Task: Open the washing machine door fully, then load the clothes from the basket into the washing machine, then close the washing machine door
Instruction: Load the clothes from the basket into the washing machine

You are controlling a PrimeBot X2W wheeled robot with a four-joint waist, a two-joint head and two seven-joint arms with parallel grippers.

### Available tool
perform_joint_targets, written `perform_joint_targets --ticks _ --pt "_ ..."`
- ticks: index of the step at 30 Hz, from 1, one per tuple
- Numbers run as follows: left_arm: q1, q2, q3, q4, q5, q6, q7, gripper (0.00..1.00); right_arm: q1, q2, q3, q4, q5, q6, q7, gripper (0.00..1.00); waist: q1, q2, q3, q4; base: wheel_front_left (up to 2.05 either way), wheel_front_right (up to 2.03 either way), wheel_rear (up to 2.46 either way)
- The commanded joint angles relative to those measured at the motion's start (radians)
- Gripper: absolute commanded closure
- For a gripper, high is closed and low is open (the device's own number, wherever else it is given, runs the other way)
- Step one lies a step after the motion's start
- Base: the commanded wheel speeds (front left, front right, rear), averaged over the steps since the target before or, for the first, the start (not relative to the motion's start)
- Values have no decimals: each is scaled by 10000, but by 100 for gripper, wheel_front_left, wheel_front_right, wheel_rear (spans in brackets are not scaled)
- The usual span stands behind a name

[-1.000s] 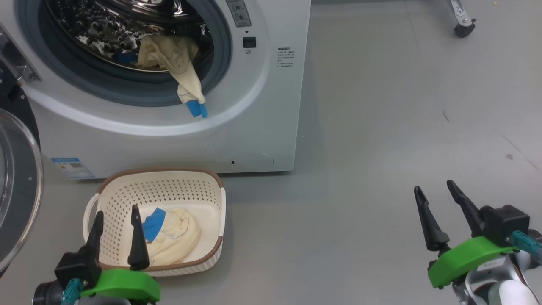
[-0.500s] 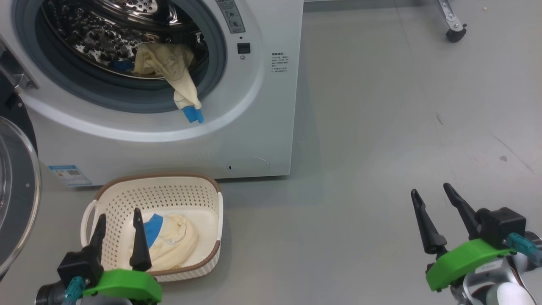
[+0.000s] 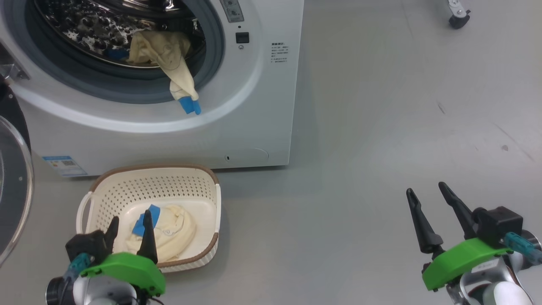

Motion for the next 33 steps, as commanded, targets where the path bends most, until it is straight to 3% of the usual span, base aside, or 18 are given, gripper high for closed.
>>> perform_joint_targets --ticks 1,15,25,33 --pt "-582 254 366 -213 -60 -39 88 0 -453 -127 238 -372 68 -29 -20 0 1 -1 111 -62 0 0 0" --pt "-3516 452 479 1733 -1173 -862 1708 0 -1252 -89 580 -82 411 -29 -468 0 1 -1 1553 -769 0 0 0" --pt "-6365 1258 375 3823 -997 -1017 2529 0 -1926 -71 1031 593 929 -29 -1076 0 1 -1 2582 -1709 0 0 0" --pt "-7859 1679 182 4776 -672 -890 2791 0 -2312 -70 1381 1117 1415 -29 -1555 0 1 -1 3120 -2300 0 0 0"
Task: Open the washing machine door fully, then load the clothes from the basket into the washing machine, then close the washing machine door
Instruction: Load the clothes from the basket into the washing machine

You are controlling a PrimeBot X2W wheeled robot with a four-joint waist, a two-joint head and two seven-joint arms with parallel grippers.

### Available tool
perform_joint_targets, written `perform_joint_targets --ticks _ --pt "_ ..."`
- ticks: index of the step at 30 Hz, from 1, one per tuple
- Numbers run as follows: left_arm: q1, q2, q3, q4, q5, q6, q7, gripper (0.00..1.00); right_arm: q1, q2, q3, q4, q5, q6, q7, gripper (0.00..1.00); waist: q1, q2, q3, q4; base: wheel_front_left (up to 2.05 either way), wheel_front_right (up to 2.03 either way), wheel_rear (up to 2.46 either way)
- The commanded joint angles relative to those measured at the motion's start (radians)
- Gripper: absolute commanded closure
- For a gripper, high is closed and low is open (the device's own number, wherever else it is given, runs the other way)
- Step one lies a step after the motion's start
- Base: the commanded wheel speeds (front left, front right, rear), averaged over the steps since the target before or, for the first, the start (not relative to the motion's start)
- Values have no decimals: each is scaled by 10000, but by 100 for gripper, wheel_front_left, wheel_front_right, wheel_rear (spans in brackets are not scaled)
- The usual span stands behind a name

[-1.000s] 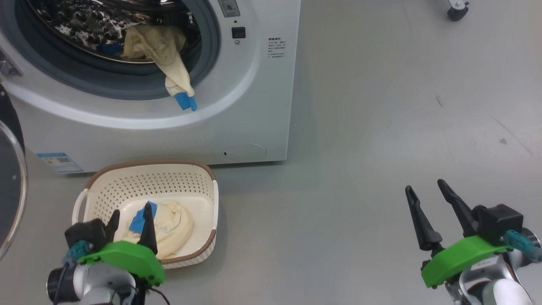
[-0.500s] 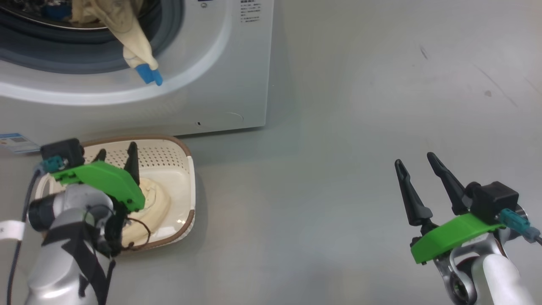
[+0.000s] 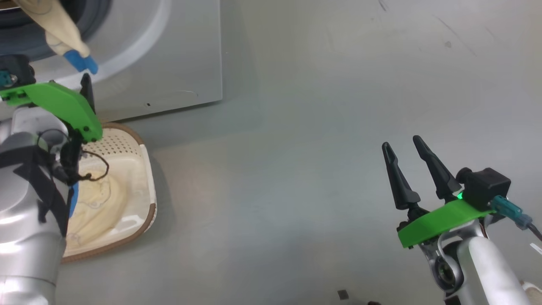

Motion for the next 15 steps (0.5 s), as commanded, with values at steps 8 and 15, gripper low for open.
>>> perform_joint_targets --ticks 8,15 --pt "-1369 760 98 423 325 220 98 0 -427 -77 548 310 467 -29 -454 0 -1 0 557 -628 0 0 0" --pt "-2006 1002 109 1000 340 375 146 0 -700 -76 879 657 666 -29 -648 0 -1 0 785 -1021 0 0 0"
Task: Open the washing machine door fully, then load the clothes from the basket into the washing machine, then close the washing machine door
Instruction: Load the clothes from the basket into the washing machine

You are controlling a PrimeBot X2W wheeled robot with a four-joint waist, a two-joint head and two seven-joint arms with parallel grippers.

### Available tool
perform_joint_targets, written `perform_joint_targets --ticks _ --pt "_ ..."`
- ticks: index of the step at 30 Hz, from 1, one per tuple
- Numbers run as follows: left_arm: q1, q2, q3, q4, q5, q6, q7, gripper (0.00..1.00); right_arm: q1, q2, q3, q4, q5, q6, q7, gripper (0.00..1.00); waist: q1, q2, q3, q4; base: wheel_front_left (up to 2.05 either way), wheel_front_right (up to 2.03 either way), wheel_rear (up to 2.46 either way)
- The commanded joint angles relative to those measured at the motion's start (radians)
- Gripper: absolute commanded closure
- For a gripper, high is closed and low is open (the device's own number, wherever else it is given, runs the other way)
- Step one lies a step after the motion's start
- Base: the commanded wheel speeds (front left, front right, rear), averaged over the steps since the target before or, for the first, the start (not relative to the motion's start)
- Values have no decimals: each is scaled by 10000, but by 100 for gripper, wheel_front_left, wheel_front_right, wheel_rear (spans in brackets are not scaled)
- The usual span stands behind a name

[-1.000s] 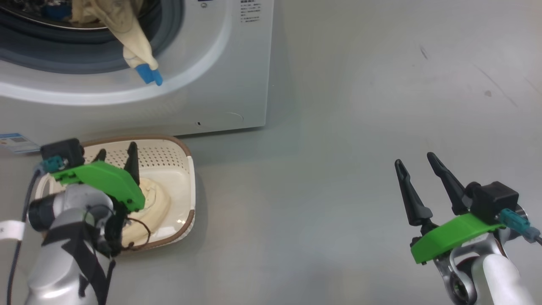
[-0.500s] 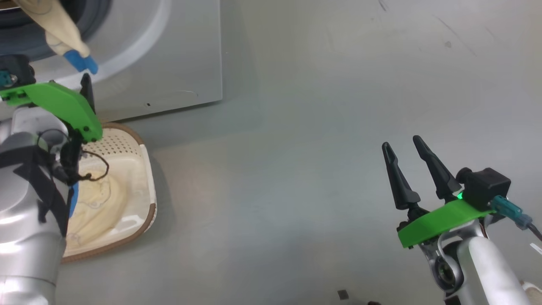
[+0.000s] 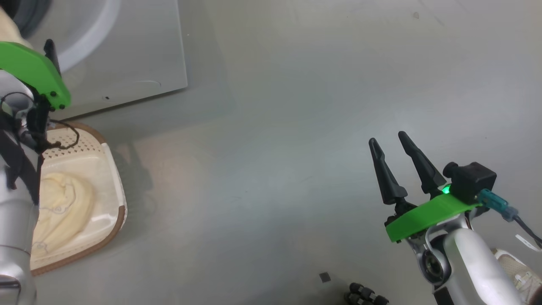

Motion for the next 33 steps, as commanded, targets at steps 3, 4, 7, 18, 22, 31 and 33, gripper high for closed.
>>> perform_joint_targets --ticks 3,4,7,18,22,31,33 --pt "-576 627 199 66 84 220 -54 100 -124 -80 220 -43 147 -29 -181 0 -1 0 83 -154 0 0 0" --pt "-623 646 186 156 97 251 -55 100 -117 -80 221 -4 160 -29 -196 0 -1 0 88 -165 0 0 0" --pt "-764 701 138 355 122 275 -105 100 -97 -80 213 85 188 -29 -232 0 -1 0 97 -137 0 0 0" --pt "-1749 1088 51 4 282 540 -618 100 -298 -80 271 121 159 -29 -285 0 -1 0 413 269 0 0 0" --pt "-2116 1485 18 -305 494 745 -910 100 -361 -80 380 113 231 -29 -292 0 -1 0 699 187 0 0 0" --pt "-2817 2364 21 -713 858 808 -2269 100 -504 -80 730 89 548 -29 -306 0 -1 0 1495 -496 0 0 0" --pt "-3017 2602 37 -653 911 749 -2578 100 -437 -80 787 47 643 -29 -309 0 -1 0 1700 -716 0 0 0"
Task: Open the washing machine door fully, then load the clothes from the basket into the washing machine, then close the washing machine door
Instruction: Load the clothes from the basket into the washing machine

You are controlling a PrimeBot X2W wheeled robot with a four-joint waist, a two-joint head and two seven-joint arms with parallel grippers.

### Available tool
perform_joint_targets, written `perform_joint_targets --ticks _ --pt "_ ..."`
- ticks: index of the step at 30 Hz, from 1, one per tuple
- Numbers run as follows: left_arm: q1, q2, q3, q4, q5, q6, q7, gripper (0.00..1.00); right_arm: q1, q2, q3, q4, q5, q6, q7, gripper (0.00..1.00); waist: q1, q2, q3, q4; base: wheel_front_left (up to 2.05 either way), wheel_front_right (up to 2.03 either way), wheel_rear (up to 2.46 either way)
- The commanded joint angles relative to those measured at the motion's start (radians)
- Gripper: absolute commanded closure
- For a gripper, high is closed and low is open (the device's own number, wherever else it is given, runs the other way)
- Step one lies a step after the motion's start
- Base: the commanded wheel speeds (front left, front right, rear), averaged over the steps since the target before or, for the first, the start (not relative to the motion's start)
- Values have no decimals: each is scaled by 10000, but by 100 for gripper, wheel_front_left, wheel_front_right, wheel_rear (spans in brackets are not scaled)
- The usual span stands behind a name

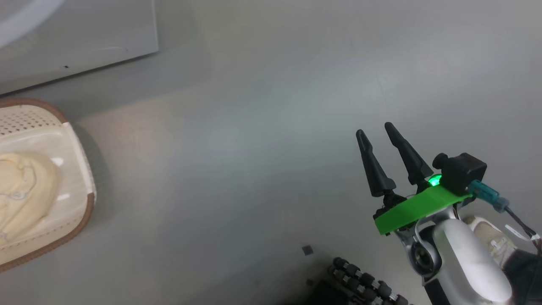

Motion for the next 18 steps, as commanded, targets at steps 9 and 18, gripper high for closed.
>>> perform_joint_targets --ticks 9,18 --pt "-1288 1474 361 370 158 -168 -851 100 387 -82 278 -588 313 -29 -93 0 -1 0 932 -972 0 0 0" --pt "-1822 1406 202 1202 145 -307 -1479 0 385 -81 236 -683 216 -29 -94 0 -1 0 1038 -885 0 0 0"
